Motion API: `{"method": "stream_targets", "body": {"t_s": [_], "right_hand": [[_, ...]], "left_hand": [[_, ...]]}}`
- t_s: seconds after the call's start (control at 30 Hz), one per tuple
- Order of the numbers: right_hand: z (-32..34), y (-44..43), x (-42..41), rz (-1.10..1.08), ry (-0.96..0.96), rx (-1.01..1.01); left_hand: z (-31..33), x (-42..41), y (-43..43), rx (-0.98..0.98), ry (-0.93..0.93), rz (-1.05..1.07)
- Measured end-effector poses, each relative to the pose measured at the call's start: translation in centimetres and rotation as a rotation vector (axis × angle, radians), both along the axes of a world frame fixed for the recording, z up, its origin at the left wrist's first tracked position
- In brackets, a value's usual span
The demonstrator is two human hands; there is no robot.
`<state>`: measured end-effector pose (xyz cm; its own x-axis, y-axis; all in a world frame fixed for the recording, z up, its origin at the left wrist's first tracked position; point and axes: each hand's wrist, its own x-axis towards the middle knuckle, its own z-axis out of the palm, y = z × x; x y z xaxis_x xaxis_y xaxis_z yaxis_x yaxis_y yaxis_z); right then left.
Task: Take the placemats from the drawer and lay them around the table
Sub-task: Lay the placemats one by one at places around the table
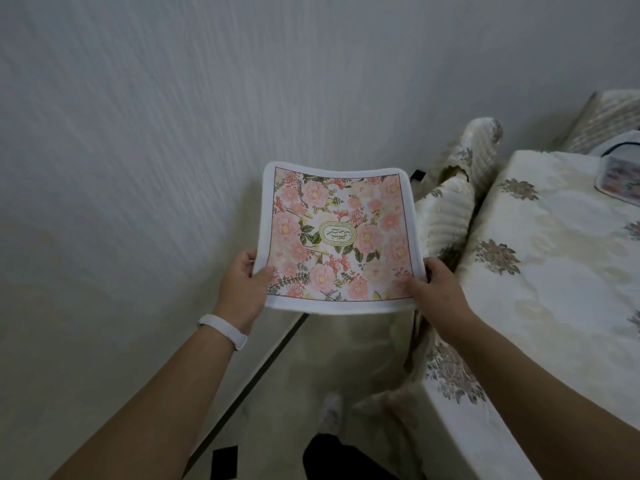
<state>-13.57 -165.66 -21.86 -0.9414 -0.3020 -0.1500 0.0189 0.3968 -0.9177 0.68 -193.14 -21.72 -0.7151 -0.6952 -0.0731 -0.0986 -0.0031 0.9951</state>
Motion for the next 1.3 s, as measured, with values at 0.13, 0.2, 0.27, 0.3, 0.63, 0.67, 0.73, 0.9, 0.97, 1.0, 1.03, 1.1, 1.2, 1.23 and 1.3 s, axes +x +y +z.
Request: {"method": "stream_targets", "body": {"t_s": [0.13,0.2,0.27,0.3,0.63,0.67,0.73,0.9,0.97,1.0,1.03,1.1,1.2,1.23,1.3], "right_hand": [[-1.0,-2.1,-6.4,-0.057,-0.025,-0.034],[-1.2,-3.1,-9.7,-0.098,-0.028,-0.066],[-1.3,-3.8,-12.5,-0.146,-0.03,-0.069],[-1.2,-4.0,-13.7,-0.163,-0.03,-0.061],[2.2,-3.2,-22.8,-0.331,0.041,-0.032],[2.3,-2.8,-23.5,-0.358,0.047,-0.03],[2.4,-2.0,-24.9,-0.424,0.056,-0.013],[2.0,-0.2,-29.2,-0.573,0.058,0.083],[1.9,0.5,-31.2,-0.629,0.055,0.124],[1.8,0.7,-32.2,-0.66,0.054,0.142],[1.7,1.0,-33.2,-0.696,0.053,0.152],[1.5,1.3,-35.0,-0.771,0.046,0.156],[1.6,1.8,-37.3,-0.857,0.045,0.181],[1.5,2.1,-37.7,-0.89,0.047,0.189],[1.4,2.9,-38.2,-0.958,0.043,0.19]], "left_hand": [[-0.3,-7.2,-2.5,0.029,-0.017,-0.037],[0.3,-11.2,-3.7,0.023,-0.012,-0.077],[0.7,-15.1,-4.7,-0.001,-0.024,-0.099],[1.1,-16.7,-4.9,-0.002,-0.021,-0.104],[3.4,-31.0,-5.4,-0.002,0.009,-0.276],[3.3,-32.5,-5.1,0.001,0.009,-0.299],[3.0,-35.7,-4.4,0.007,0.003,-0.345],[1.3,-43.9,-2.6,0.052,-0.02,-0.486],[0.4,-47.5,-1.8,0.072,-0.036,-0.555],[0.1,-49.4,-1.5,0.078,-0.044,-0.588],[-0.2,-51.3,-1.1,0.08,-0.052,-0.617],[-0.6,-54.9,-0.2,0.085,-0.064,-0.675],[-1.1,-59.6,1.6,0.126,-0.074,-0.735],[-1.3,-60.9,2.3,0.144,-0.085,-0.755],[-1.8,-63.1,3.9,0.173,-0.106,-0.805]]}}
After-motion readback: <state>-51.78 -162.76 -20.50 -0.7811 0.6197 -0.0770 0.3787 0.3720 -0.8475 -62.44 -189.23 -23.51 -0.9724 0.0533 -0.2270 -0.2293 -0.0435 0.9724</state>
